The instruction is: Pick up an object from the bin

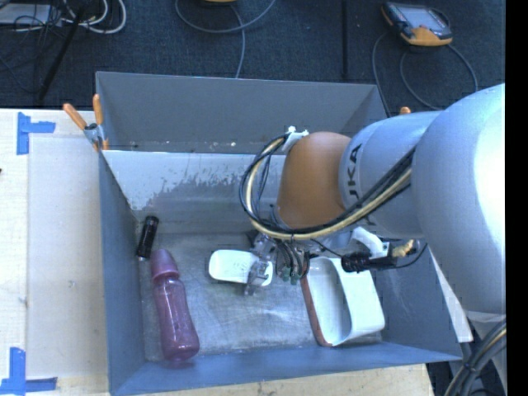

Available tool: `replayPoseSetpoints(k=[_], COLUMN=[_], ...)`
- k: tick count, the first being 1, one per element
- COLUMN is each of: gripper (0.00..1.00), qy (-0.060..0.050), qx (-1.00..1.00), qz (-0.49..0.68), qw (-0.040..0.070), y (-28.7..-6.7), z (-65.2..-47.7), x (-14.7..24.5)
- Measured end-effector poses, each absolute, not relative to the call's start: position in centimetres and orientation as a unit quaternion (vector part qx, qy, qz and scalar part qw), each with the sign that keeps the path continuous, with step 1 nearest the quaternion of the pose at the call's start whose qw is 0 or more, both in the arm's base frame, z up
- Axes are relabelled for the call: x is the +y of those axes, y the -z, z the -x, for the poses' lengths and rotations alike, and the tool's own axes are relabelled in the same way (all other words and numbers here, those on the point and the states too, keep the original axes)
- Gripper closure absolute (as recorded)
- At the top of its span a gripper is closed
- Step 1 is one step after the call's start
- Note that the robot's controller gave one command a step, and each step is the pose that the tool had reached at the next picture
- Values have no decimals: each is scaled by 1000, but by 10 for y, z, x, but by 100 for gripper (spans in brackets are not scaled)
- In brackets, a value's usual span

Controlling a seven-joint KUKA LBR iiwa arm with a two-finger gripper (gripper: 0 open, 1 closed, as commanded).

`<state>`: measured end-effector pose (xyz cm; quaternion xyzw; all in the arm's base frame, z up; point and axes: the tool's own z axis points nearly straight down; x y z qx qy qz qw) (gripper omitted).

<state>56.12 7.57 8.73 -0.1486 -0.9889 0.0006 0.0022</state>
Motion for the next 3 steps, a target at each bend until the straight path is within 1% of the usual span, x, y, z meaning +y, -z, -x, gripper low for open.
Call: replayPoseSetpoints(k=[1,2,3], gripper=[100,100,100], qy=[0,0,-1], qx=[-989,-989,-989], qz=[149,149,148], qw=[1,-1,3], y=[-100,-106,-115], z=[-562,-562,-561], x=[76,75,75])
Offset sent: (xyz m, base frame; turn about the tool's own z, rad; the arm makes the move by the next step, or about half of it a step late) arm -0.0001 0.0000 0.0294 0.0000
